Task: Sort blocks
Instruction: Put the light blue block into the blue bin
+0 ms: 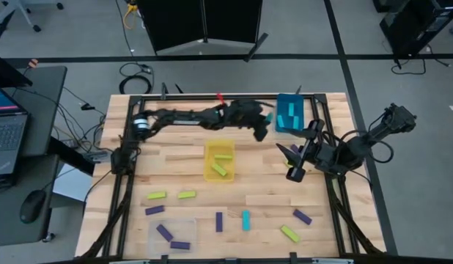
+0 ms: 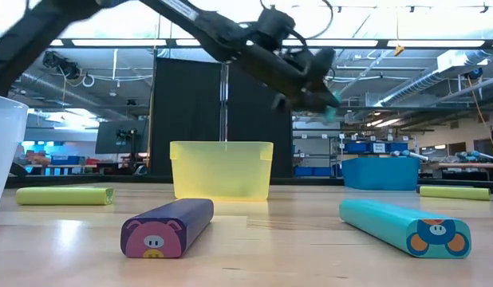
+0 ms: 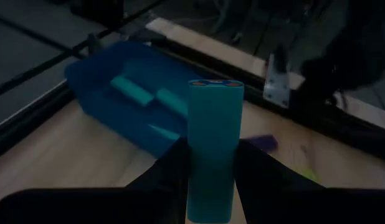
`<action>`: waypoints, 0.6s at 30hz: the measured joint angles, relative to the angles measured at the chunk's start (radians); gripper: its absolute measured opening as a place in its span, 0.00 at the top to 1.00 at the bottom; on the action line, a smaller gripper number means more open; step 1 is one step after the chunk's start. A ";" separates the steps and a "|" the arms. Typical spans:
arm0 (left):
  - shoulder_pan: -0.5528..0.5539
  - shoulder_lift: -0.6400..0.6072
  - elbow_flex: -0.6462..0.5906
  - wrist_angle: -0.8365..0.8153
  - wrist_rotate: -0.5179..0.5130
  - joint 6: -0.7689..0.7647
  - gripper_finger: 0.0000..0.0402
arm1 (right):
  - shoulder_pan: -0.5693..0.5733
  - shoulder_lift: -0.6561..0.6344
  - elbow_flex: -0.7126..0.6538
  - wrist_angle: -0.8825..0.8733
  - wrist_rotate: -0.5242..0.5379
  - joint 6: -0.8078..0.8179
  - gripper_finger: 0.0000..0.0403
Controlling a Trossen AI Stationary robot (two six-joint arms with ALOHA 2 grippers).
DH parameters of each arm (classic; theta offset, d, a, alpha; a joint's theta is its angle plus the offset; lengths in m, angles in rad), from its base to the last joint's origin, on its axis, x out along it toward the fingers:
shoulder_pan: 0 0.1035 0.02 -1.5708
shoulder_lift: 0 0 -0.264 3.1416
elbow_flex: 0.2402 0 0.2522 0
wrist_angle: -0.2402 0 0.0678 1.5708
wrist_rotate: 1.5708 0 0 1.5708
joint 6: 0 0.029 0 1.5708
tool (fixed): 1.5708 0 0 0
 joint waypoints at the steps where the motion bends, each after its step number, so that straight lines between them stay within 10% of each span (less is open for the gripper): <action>1: 0.008 0.036 0.052 0.000 0.008 -0.008 0.74 | 0.004 0.000 0.000 0.012 0.000 -0.005 0.43; 13: 0.071 0.458 0.659 -0.011 0.072 -0.127 0.74 | 0.007 0.000 0.000 0.036 -0.029 -0.026 0.44; 18: 0.082 0.509 0.604 0.174 0.081 -0.273 0.74 | 0.011 0.002 0.000 0.036 -0.033 -0.023 0.44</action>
